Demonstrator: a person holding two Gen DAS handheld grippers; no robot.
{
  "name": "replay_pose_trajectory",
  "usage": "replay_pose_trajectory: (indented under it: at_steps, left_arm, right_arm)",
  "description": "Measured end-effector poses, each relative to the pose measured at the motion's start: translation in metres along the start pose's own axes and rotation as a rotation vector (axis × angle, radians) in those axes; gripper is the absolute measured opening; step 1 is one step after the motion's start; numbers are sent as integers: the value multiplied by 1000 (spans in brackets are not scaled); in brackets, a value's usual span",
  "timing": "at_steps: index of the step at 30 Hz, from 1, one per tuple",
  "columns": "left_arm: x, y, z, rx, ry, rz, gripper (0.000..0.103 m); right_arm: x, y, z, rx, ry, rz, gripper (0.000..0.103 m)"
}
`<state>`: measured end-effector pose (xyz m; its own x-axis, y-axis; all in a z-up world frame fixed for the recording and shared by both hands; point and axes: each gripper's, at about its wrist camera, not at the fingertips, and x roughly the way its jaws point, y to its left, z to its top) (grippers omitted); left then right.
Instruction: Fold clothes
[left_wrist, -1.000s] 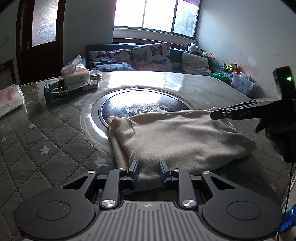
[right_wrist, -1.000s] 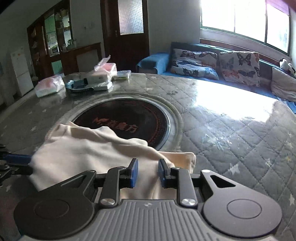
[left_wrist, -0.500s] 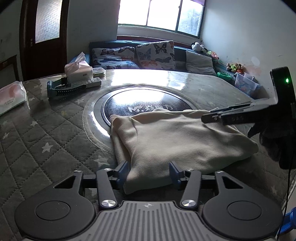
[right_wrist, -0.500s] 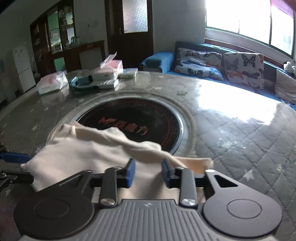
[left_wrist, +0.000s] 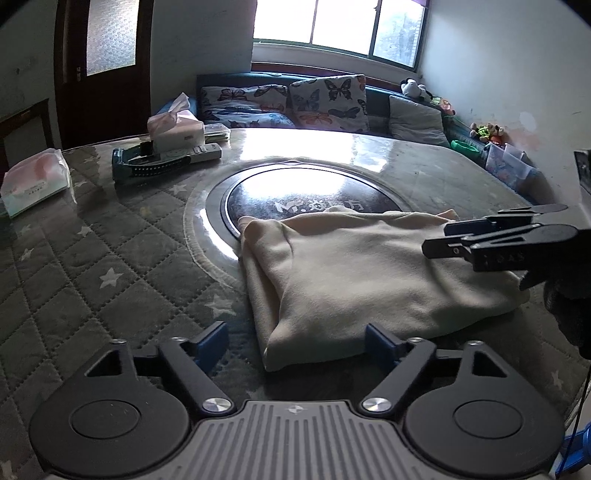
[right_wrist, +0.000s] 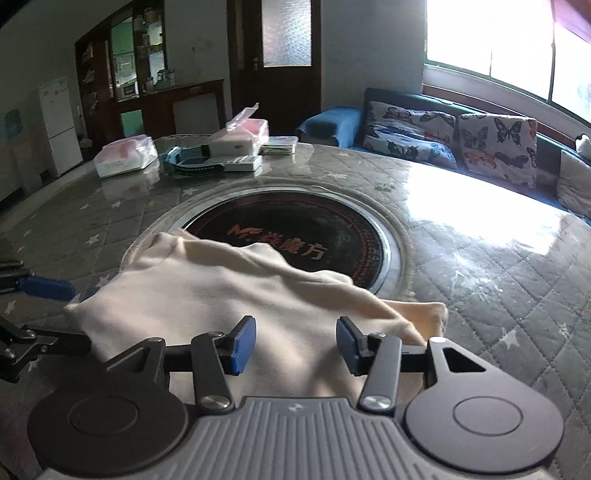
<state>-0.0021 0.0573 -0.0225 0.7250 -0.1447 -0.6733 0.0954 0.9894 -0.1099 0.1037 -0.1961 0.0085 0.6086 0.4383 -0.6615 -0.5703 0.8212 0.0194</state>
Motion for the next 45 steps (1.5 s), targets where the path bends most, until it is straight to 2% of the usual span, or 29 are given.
replay_pose_trajectory:
  at_steps: [3, 5, 7, 10, 13, 18, 26, 35, 37, 39, 43, 45]
  left_arm:
    - [-3, 2, -1, -5, -4, 12, 89]
    - [-6, 4, -2, -14, -5, 23, 96]
    - [-7, 6, -3, -21, -7, 31, 96]
    - [-11, 10, -4, -32, -14, 53, 103]
    - [-14, 17, -5, -54, -22, 68, 103]
    - [-20, 31, -1, -102, -41, 88, 103]
    - [-27, 54, 11, -202, -62, 88, 103]
    - [-7, 69, 23, -407, 0, -46, 100]
    - [-2, 73, 25, -454, 15, -79, 99]
    - [3, 76, 27, -501, 30, -112, 97]
    - [12, 83, 32, -594, 59, -178, 95]
    - [17, 84, 34, -630, 70, -199, 95]
  right_arm:
    - [-5, 9, -2, -28, -3, 8, 52]
    - [-8, 15, -3, -50, -5, 18, 54]
    - [-12, 21, -4, -66, -5, 27, 56]
    - [-17, 32, -6, -100, -3, 42, 58]
    - [-21, 46, -9, -149, -5, 54, 64]
    - [-27, 71, -11, -230, -10, 84, 64]
    - [-24, 125, -14, -436, -24, 128, 63]
    - [0, 172, -14, -629, -26, 102, 51]
    - [7, 177, -14, -653, -18, 94, 43]
    - [12, 180, -14, -671, -12, 85, 41]
    - [14, 175, -10, -640, -25, 85, 22]
    - [12, 167, -5, -585, -32, 105, 17]
